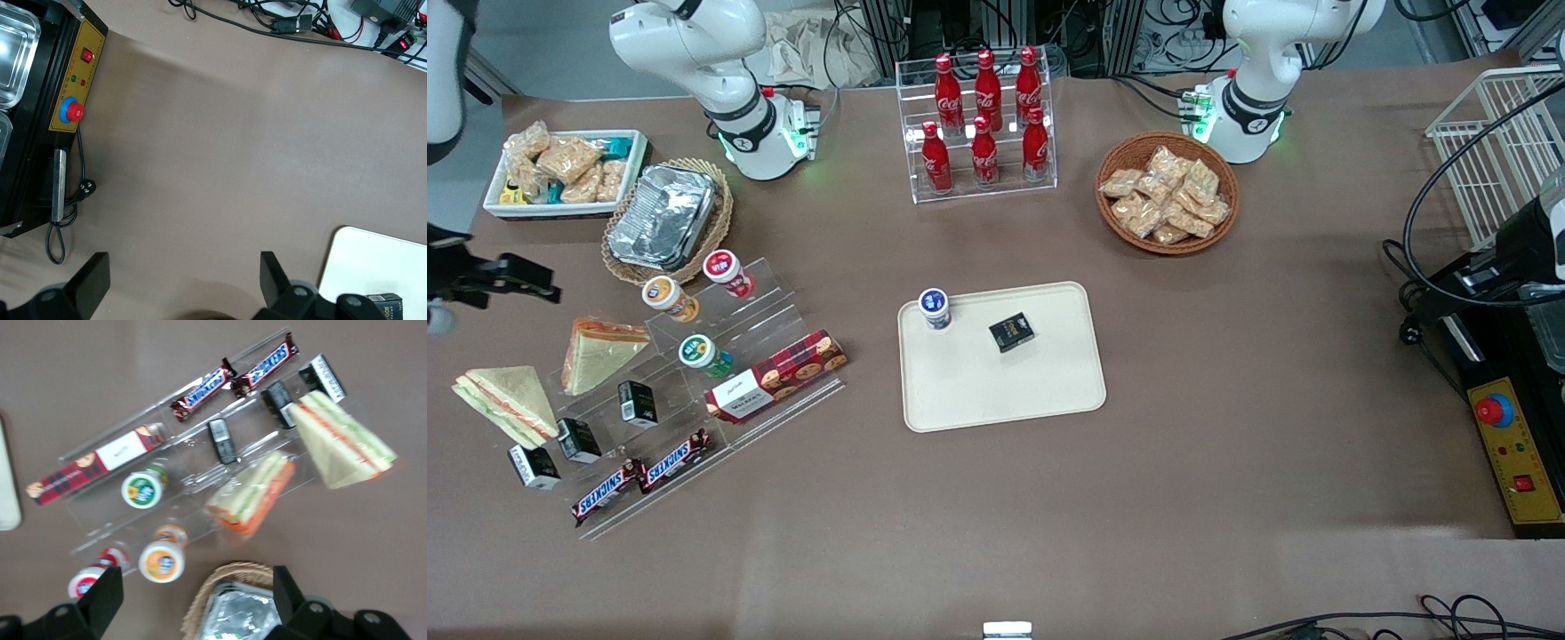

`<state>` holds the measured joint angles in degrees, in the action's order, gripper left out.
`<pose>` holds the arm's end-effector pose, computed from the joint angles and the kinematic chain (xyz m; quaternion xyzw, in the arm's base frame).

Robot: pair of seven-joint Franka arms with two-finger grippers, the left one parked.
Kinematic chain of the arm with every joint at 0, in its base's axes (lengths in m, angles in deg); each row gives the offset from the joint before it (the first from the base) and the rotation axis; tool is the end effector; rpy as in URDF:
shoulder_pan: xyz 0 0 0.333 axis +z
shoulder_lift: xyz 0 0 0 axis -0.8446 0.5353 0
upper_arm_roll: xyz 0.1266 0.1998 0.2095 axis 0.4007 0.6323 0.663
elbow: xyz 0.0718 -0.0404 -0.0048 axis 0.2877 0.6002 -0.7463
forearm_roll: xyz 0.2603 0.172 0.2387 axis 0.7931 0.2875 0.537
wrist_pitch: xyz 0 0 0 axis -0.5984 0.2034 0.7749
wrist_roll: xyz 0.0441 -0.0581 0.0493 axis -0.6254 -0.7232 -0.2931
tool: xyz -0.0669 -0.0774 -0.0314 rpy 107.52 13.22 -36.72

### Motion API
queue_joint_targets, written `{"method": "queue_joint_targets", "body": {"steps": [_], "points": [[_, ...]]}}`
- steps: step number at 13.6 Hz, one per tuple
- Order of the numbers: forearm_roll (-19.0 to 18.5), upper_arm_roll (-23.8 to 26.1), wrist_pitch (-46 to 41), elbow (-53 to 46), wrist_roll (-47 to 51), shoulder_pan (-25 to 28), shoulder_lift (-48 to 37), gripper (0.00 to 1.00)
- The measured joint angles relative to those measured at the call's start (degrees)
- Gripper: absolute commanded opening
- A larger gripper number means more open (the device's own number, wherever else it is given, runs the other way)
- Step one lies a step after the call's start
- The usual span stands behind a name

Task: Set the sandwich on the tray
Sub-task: 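Move the right gripper over the wrapped sandwiches in the acrylic rack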

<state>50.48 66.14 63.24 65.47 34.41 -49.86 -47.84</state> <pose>0.5472 -0.1124 0.5695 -0.9990 -0.0326 0.0309 0.0002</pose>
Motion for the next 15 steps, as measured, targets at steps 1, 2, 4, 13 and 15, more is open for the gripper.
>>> {"method": "queue_joint_targets", "body": {"steps": [1, 2, 4, 13, 15], "points": [[0.0, -0.04, 1.08, 0.33, -3.66, -1.55, 0.34, 1.0], [0.0, -0.06, 2.33, 0.58, -7.63, -2.96, 0.79, 1.0], [-0.01, -0.09, 4.85, 0.71, -16.5, -5.72, 2.12, 1.0], [3.85, -0.1, 13.91, 0.06, -42.28, -14.94, 10.15, 1.0], [5.13, -0.06, 15.12, -0.03, -43.4, -15.06, 11.96, 1.0]]}}
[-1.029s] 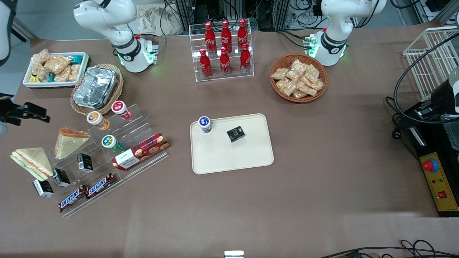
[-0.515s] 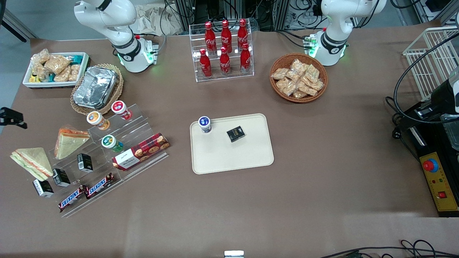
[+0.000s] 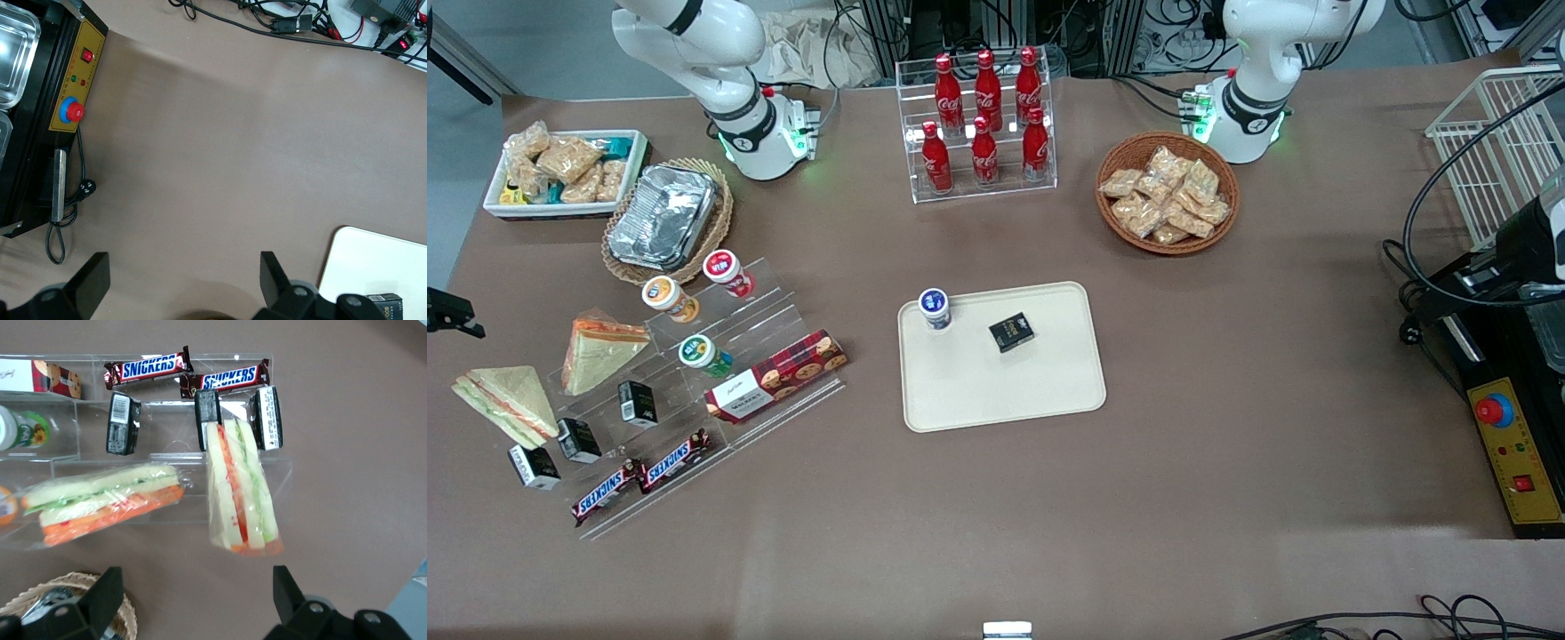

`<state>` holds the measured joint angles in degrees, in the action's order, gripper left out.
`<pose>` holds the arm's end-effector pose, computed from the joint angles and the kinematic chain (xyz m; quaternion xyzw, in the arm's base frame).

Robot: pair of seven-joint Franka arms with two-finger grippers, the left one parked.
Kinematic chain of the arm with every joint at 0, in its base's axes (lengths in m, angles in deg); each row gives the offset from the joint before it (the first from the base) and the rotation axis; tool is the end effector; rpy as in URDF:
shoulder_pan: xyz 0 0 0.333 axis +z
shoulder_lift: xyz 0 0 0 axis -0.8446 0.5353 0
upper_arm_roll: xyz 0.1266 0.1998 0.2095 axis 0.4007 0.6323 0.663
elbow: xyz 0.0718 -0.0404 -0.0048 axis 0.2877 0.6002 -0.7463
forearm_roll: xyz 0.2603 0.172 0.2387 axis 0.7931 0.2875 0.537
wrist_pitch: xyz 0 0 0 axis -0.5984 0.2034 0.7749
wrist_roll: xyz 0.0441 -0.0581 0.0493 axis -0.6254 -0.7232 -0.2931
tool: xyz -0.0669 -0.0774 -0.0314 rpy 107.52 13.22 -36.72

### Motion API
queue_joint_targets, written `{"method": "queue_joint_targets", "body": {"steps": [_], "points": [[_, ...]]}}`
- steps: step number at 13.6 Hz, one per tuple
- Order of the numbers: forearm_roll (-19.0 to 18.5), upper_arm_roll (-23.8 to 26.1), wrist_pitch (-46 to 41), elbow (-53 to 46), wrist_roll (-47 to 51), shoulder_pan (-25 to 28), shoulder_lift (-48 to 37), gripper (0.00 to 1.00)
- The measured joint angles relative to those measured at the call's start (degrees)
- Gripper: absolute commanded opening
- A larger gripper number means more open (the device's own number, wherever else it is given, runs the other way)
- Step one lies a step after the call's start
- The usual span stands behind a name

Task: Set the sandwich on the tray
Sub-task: 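Move the right gripper over the wrapped sandwiches in the acrylic rack, then lower the right gripper and grasp the upright wrapped triangle sandwich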

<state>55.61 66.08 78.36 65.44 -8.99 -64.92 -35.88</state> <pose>0.5676 -0.2624 0.4746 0.9637 0.2669 0.0037 0.0017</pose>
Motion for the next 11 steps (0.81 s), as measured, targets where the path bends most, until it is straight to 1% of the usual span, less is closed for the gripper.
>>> {"method": "queue_joint_targets", "body": {"steps": [5, 11], "points": [[0.26, 0.21, 2.46, -0.1, -0.56, 0.0, 4.72, 1.0], [0.42, 0.24, 7.82, -0.13, -3.6, -0.04, 7.65, 1.0]]}}
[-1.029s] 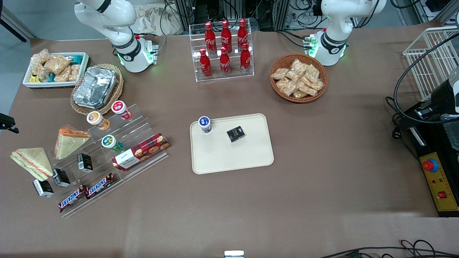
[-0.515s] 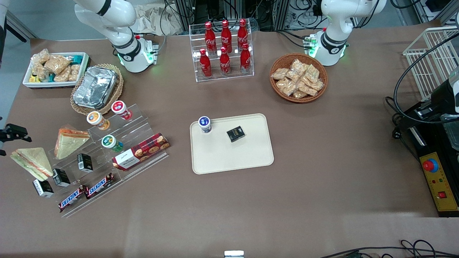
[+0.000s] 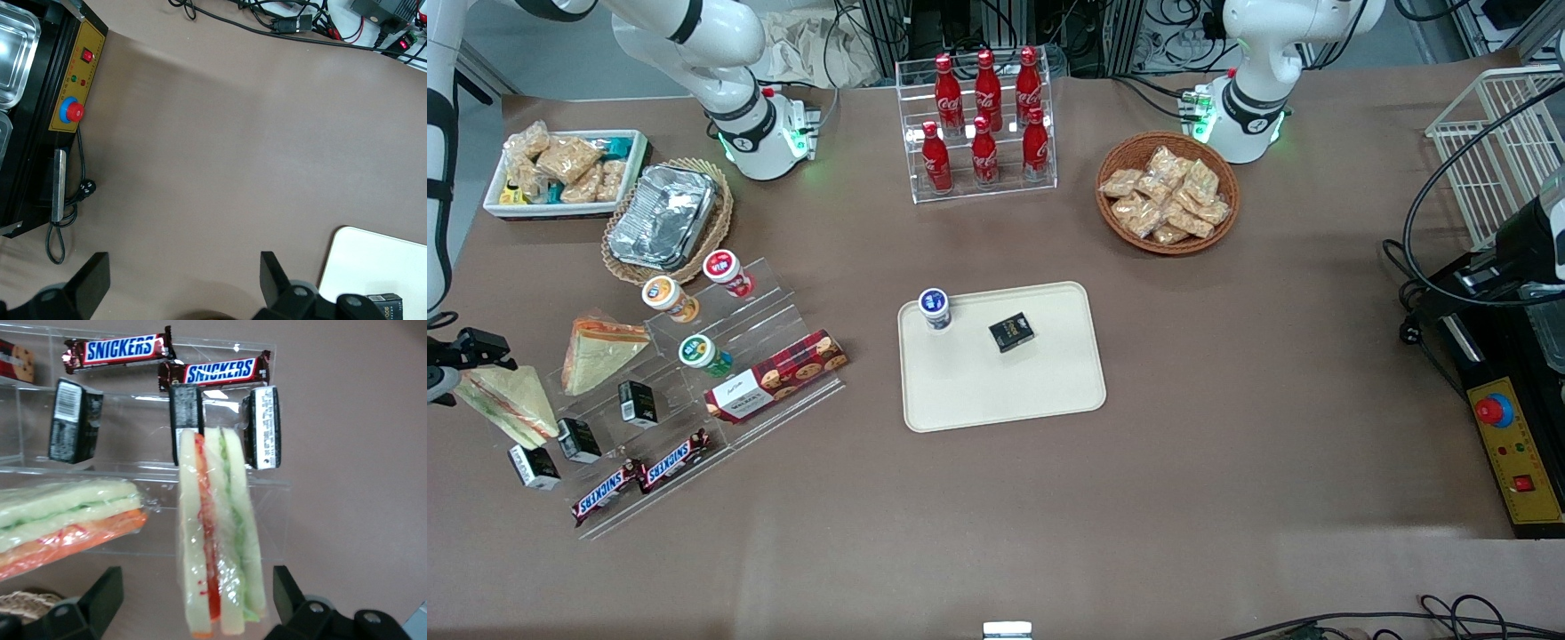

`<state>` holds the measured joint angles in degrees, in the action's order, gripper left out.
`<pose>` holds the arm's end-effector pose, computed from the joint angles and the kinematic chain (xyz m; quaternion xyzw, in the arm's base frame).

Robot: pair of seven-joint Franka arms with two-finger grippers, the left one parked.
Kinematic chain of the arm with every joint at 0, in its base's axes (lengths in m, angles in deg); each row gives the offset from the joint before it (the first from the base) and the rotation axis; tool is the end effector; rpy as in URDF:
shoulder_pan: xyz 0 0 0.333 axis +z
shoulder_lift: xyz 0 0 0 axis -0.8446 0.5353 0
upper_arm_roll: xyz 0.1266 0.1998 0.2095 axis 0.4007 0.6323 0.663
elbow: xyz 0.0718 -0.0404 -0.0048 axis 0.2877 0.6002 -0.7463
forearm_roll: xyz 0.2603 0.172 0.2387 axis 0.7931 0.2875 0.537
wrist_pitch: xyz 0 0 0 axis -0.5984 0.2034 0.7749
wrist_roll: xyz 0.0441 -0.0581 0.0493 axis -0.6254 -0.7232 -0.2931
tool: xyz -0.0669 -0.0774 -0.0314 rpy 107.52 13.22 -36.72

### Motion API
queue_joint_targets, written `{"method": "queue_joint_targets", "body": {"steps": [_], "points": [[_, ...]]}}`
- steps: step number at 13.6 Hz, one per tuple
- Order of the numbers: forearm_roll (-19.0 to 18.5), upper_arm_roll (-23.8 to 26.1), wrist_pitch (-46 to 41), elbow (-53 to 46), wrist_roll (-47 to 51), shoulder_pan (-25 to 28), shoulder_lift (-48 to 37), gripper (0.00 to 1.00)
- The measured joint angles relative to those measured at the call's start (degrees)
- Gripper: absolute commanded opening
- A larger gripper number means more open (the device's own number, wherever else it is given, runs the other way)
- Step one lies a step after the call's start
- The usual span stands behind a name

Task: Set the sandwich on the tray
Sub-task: 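Lower the right gripper and grasp the upright wrapped triangle sandwich, then lift the sandwich and carry it with the right gripper to the tray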

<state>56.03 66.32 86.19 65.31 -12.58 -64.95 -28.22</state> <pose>0.5963 -0.2685 0.4059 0.9542 0.2985 -0.0052 0.0201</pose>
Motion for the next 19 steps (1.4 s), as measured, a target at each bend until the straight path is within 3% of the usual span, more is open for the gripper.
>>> {"method": "queue_joint_targets", "body": {"steps": [4, 6, 8, 9, 11, 16, 19], "points": [[3.41, -0.02, 2.64, -0.02, -1.78, -0.2, 1.96, 0.99], [5.1, -0.03, 3.33, -0.03, -2.87, -0.98, 3.5, 0.91], [5.42, -0.03, 3.79, -0.06, -3.64, -1.43, 4.47, 0.69], [5.48, -0.02, 3.86, -0.07, -3.9, -1.44, 4.73, 0.52], [6.07, 0.01, 3.97, -0.07, -4.06, -1.44, 4.96, 0.03], [7.03, 0.35, 3.9, -1.11, -5.41, -1.14, 3.95, 0.0], [6.46, 0.77, -0.59, -2.78, -5.65, 2.9, -1.25, 0.0]]}}
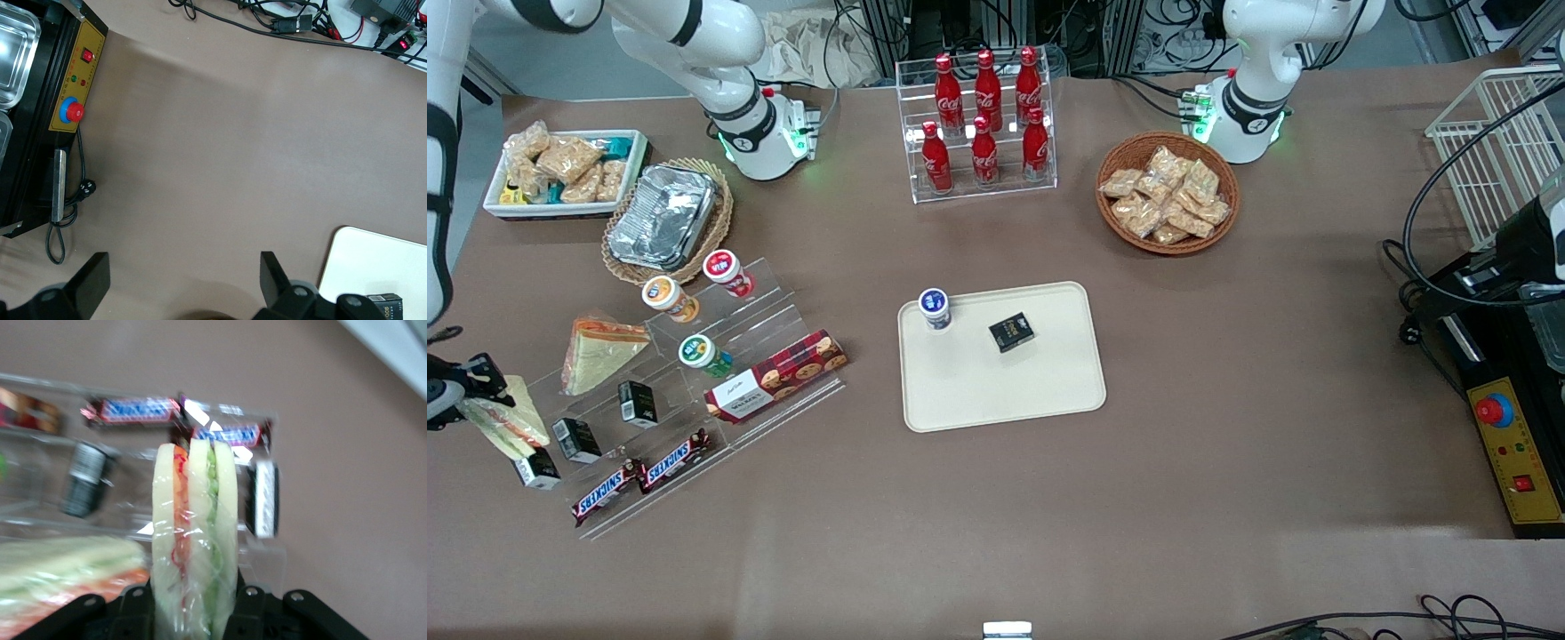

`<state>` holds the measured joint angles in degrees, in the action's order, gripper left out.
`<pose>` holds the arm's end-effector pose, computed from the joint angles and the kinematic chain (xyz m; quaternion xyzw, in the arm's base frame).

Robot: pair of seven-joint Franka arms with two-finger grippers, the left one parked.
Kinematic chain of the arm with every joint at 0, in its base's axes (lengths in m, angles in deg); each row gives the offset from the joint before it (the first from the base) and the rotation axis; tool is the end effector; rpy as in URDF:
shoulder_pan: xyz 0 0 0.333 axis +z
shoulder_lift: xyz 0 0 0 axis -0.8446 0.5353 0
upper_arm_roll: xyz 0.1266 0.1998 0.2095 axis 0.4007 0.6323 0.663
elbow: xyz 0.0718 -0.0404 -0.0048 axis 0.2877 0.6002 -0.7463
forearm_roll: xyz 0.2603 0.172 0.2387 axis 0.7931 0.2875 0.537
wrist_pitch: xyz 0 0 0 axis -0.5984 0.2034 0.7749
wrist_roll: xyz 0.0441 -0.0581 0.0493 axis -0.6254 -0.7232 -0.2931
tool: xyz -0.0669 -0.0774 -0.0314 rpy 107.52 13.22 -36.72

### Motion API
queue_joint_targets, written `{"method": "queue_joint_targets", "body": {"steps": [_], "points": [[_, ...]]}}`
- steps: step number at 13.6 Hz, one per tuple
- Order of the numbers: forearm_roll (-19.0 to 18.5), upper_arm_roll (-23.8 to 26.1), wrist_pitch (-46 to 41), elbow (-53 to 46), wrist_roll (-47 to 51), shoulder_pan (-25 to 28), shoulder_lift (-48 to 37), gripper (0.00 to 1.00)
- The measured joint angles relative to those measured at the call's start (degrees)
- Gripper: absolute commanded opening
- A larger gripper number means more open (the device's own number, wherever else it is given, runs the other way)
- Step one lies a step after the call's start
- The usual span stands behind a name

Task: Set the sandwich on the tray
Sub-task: 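Lift the sandwich and carry it with the right gripper to the tray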

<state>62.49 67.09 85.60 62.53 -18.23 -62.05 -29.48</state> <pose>0.6209 -0.2252 0.4412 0.9333 0.3547 0.0562 0.0001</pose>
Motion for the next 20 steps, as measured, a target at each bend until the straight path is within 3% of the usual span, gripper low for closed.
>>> {"method": "queue_joint_targets", "body": {"steps": [4, 10, 15, 20], "points": [[-2.81, 0.34, -7.87, -0.5, 1.39, 10.81, -7.06, 0.0], [-2.97, 0.86, -9.69, -0.06, 3.91, 31.52, -6.17, 0.0], [-3.01, 0.92, 1.47, 0.55, 5.84, 44.49, -0.51, 0.0], [-3.56, 0.89, 13.06, 1.05, 5.58, 51.08, 9.42, 0.0]]}}
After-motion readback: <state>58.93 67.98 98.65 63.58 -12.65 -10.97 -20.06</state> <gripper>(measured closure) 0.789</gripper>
